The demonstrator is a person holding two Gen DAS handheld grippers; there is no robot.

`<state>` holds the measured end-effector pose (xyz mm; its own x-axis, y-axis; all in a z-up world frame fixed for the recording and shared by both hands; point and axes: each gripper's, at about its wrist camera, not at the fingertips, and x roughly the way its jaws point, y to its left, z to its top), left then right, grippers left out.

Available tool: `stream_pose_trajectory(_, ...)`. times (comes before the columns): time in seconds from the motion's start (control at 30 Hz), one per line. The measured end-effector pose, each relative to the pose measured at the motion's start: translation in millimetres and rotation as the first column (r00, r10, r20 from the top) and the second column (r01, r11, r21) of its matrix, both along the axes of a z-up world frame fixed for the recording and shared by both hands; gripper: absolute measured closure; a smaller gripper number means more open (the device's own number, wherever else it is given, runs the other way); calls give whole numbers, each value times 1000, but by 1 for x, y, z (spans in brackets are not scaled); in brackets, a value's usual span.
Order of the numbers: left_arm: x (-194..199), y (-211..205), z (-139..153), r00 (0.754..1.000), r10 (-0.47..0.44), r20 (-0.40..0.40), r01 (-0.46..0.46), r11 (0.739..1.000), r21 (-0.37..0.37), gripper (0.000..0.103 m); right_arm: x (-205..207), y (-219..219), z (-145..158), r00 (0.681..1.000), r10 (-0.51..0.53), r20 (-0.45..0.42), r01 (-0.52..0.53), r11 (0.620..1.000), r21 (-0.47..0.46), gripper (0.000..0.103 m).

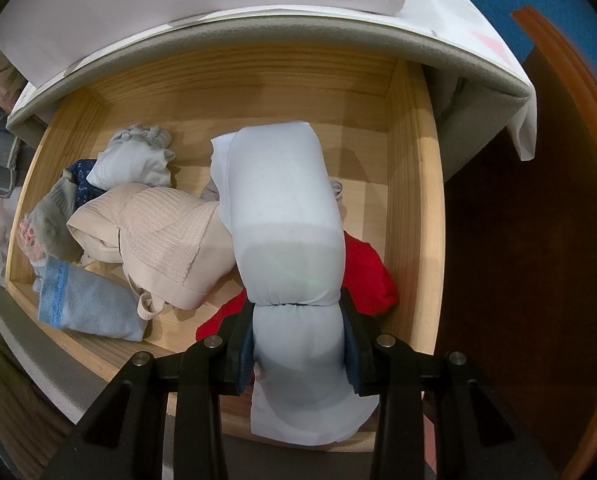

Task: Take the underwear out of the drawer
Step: 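Lift the white sock out with the left tool and lower it into the white box, then open the left tool to drop the sock while the right tool lifts the white roll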

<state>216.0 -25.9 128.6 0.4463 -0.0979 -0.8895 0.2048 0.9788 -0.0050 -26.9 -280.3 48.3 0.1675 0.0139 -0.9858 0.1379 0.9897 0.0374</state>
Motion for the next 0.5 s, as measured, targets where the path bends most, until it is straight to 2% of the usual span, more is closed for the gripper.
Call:
stream_pose_trajectory(0.07, 1, 1, 3, 1000, -5, 7, 5, 1000, -19, 49, 0, -1, 1, 1000, -2, 8, 2, 1000, 4, 71)
stream_pose_trajectory(0.27, -7, 9, 19, 1000, -9, 28, 11, 998, -58, 48, -3, -6, 9, 999, -10, 51, 10, 1000, 13, 73)
stream_pose_trajectory(0.5, -39, 34, 43, 995, -18, 101, 23, 999, -44, 48, -7, -20, 23, 996, -49, 80, 45, 997, 54, 73)
